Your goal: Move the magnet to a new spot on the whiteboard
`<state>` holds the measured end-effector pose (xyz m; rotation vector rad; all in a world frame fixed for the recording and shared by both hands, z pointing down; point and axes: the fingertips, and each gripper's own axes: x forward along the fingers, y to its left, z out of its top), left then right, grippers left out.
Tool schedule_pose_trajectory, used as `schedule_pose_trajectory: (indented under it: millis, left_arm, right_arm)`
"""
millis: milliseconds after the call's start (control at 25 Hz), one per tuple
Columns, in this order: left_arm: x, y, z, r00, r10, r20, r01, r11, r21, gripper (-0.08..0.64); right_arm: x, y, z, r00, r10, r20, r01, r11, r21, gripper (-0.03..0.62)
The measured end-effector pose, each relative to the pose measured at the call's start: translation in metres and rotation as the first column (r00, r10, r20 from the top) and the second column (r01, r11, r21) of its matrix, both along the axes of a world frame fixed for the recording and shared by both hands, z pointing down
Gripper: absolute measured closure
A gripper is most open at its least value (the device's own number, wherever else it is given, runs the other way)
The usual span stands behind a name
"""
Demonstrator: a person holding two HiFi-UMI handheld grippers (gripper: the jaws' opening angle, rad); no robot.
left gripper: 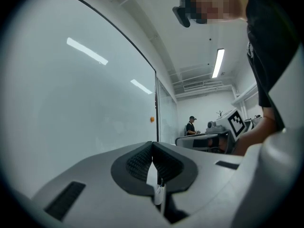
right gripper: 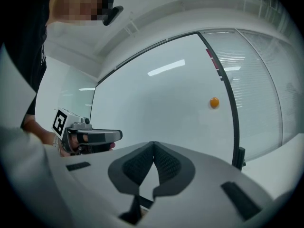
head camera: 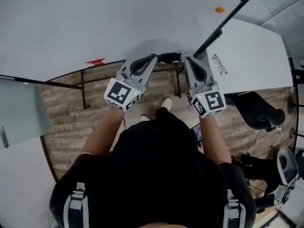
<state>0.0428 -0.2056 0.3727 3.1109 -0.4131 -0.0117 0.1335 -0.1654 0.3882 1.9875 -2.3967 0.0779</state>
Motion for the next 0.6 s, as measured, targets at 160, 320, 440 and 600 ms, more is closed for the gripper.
schedule_pose_trajectory:
  millis: [160,320,440,600]
  left_arm:
    - [0.03,-0.013,-0.004,1.0,0.013,0.0,-0.013,1.0,0.018,0.555]
    - [0.06,-0.024,-0.004,1.0,0.018,0.0,-0.018,1.0,0.023,0.555]
    - [0.083,-0.03,-0.007,1.0,0.025,0.004,-0.025,0.999,0.037,0.555]
    - [0.106,-0.033,-0.014,0.999,0.046,-0.011,-0.046,0.998,0.051,0.555]
  right_arm:
    - [0.033,-0.019,-0.005,1.0,0.03,0.005,-0.03,0.999,0.022,0.601]
    - [0.067,-0.037,-0.015,0.997,0.074,0.001,-0.073,0.996,0.057,0.601]
    - [0.09,-0.048,-0.024,0.994,0.11,-0.015,-0.108,0.99,0.09,0.601]
    - [0.117,-0.056,-0.038,0.985,0.172,-0.022,-0.167,0.976,0.138,0.601]
